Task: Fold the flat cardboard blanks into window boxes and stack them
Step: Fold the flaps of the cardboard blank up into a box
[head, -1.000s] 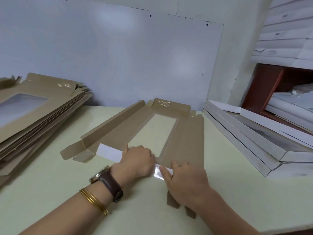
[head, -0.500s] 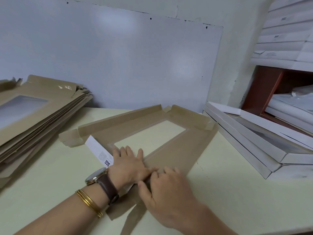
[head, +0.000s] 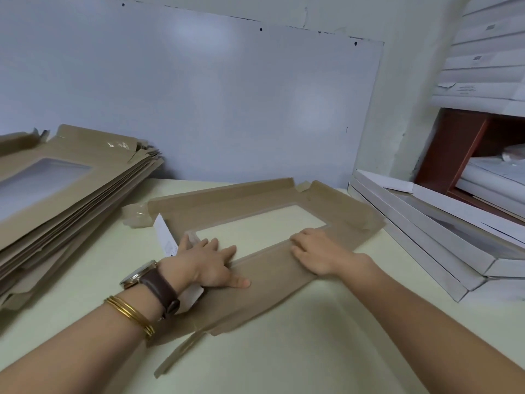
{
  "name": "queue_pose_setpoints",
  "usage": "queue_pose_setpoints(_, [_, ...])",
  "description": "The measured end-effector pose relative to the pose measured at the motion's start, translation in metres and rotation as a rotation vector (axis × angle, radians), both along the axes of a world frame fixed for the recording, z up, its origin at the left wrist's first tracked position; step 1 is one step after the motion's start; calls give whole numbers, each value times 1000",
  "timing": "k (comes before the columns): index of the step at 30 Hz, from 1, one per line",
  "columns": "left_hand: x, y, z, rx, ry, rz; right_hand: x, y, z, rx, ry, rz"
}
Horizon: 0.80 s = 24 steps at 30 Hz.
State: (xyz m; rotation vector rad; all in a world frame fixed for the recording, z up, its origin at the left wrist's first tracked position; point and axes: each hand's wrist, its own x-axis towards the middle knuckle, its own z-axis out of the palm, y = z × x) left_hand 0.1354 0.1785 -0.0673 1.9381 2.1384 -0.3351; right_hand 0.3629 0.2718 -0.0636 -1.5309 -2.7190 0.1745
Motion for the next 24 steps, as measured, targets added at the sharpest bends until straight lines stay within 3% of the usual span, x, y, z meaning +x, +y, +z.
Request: queue_pose_setpoints(24, [-34,4,42,-261,-33,-98,44,36,-3,-156,-120,-96])
